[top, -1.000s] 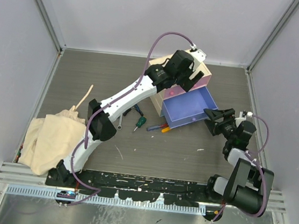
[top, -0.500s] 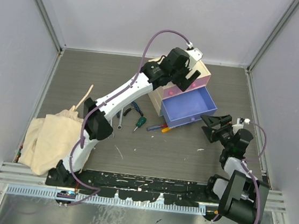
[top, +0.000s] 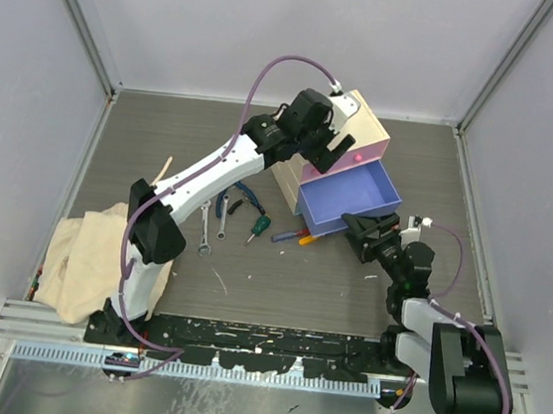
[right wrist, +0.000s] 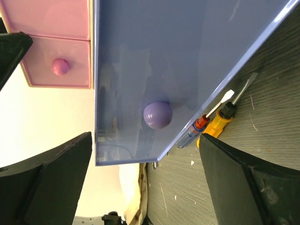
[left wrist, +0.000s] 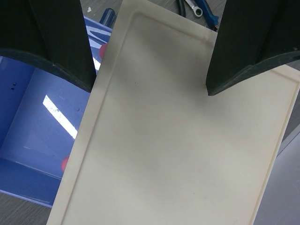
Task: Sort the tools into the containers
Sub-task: Open the drawer in the storage box.
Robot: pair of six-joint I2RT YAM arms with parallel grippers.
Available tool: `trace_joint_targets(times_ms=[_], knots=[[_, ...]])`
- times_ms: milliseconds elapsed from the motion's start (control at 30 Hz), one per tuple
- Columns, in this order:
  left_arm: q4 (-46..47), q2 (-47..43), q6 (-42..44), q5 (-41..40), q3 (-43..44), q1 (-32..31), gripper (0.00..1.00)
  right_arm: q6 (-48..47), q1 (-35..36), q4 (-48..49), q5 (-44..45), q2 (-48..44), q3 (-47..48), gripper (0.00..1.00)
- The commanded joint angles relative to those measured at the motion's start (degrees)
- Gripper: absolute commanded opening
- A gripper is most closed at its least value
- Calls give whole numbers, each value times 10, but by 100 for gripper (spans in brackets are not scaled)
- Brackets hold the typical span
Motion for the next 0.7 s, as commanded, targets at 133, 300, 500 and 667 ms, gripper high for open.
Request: trace_joint_targets(times_ms=[133,300,500,667], knots=[[-2,-24,11,-17,-26,9,98,89,38,234,65,114,-13,100],[0,-22,16,-20,-38,5,98,116,48,321,72,186,-2,100],[2,-16,17,-24,-43,2,98,157,79,412,80,261,14,100],[0,-6,18,-27,-37,3,98,166,101,444,91,289,13,92]])
